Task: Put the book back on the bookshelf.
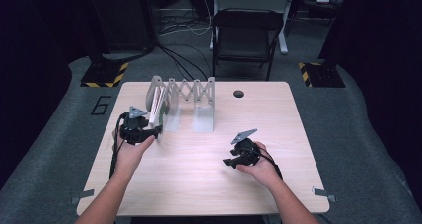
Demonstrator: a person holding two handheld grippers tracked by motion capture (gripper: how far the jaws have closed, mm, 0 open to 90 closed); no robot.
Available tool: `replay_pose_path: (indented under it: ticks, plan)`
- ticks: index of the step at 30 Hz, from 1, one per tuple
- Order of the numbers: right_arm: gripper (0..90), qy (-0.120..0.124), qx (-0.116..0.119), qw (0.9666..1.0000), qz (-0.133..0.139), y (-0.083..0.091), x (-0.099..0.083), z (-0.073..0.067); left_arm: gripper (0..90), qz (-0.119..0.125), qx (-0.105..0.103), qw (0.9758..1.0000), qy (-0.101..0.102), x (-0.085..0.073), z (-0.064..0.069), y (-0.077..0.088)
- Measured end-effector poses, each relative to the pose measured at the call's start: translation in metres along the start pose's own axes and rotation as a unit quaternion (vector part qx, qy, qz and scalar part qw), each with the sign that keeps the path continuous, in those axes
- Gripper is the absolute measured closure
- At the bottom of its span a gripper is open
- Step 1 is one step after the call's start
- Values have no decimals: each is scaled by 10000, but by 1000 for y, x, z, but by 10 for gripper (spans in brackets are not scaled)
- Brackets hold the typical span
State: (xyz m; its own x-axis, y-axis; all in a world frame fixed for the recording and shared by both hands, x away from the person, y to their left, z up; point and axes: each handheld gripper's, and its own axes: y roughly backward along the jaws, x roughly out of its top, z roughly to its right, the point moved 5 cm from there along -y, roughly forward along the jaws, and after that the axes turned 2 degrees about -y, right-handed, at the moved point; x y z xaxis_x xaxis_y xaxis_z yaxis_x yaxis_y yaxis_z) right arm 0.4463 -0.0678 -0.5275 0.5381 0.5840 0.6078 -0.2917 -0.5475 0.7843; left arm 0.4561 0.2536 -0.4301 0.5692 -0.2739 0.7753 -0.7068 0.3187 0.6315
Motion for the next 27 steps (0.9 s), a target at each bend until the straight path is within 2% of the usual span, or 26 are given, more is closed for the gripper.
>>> replay_pose_path:
  ticks: [2, 9, 27]
  plan:
    - [480, -5, 4, 10000, -15, 0, 0, 0, 427, 45, -14, 10000, 30, -5, 0, 1]
    - [480, 48, -1, 10000, -43, -1, 0, 0, 428, -59, -189, 9998, 53, -24, 5, 2]
    - [478, 14, 6, 10000, -51, -1, 0, -2, 423, -203, -419, 9988, -143, -60, 20, 1]
